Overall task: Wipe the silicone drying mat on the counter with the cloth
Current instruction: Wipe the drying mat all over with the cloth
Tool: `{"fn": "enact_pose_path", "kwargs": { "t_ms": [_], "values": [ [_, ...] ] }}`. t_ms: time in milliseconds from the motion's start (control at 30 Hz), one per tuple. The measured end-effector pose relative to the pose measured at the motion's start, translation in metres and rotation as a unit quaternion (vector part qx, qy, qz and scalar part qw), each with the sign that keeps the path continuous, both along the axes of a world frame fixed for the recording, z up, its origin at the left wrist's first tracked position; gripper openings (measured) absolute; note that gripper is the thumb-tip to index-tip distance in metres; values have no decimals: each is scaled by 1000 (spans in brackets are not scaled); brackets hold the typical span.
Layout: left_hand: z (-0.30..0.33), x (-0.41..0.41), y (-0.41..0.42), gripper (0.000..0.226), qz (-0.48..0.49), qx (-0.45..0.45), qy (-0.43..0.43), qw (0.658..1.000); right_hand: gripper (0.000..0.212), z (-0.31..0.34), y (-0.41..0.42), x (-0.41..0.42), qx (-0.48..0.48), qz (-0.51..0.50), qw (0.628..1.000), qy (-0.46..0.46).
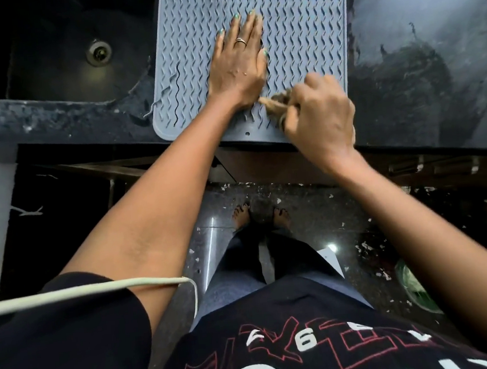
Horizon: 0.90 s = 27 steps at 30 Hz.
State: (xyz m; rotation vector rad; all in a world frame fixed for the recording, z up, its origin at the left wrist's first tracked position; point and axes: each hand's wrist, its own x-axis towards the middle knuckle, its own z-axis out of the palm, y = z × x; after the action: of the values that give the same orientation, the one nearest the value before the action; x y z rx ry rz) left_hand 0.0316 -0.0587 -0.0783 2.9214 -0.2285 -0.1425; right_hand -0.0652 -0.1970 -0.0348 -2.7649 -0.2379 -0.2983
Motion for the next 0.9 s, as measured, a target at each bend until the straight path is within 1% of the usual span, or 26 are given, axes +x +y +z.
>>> {"fn": "enact_pose_path", "kwargs": {
  "t_ms": [100,167,200,267,333,367,433,467,500,533,567,600,633,667,700,733,767,800,867,900],
  "values": [
    [0,-1,0,58,1,-8,-9,1000,17,5,0,-24,1,13,1000,20],
    [1,-1,1,58,2,-10,-9,1000,16,11,-2,-23,16,12,998,58],
    [2,-1,0,58,3,-11,-8,1000,17,15,-5,-18,45,0,995,88],
    [3,-3,0,58,2,-18,-7,1000,19,26,-13,-2,146,-48,977,147],
    [6,-1,3,55,9,-42,-17,999,20,34,-23,23,282,-77,939,180],
    [8,2,6,51,16,-62,-28,998,22,38,-26,35,362,-82,906,202],
    [13,14,12,42,35,-104,-62,992,25,42,-34,64,513,-83,812,266],
    [16,21,15,39,46,-115,-79,989,23,42,-37,78,548,-91,777,297],
    [19,30,17,37,59,-117,-93,987,17,41,-41,91,539,-111,774,313],
    [21,39,20,36,74,-112,-105,985,14,39,-45,102,492,-135,806,301],
    [22,45,22,36,90,-106,-112,984,18,34,-51,108,427,-163,850,262],
    [22,53,24,37,105,-101,-117,982,24,30,-57,114,375,-198,884,197],
    [22,60,26,37,114,-99,-117,982,28,29,-61,117,350,-228,898,136],
    [22,69,27,39,116,-96,-114,982,30,30,-61,121,341,-234,906,95],
    [21,77,26,40,111,-90,-107,984,31,32,-59,121,321,-211,921,63],
    [20,83,24,42,101,-82,-95,987,28,32,-54,119,283,-163,944,50],
    [19,91,22,44,89,-75,-79,990,27,31,-46,118,231,-105,965,59],
    [19,97,20,47,78,-69,-63,993,31,29,-36,114,180,-45,979,89],
    [18,114,15,51,60,-61,-36,996,56,22,-18,105,52,28,983,172],
    [16,120,14,52,56,-57,-26,997,66,18,-13,100,-19,37,982,183]
  ]
}}
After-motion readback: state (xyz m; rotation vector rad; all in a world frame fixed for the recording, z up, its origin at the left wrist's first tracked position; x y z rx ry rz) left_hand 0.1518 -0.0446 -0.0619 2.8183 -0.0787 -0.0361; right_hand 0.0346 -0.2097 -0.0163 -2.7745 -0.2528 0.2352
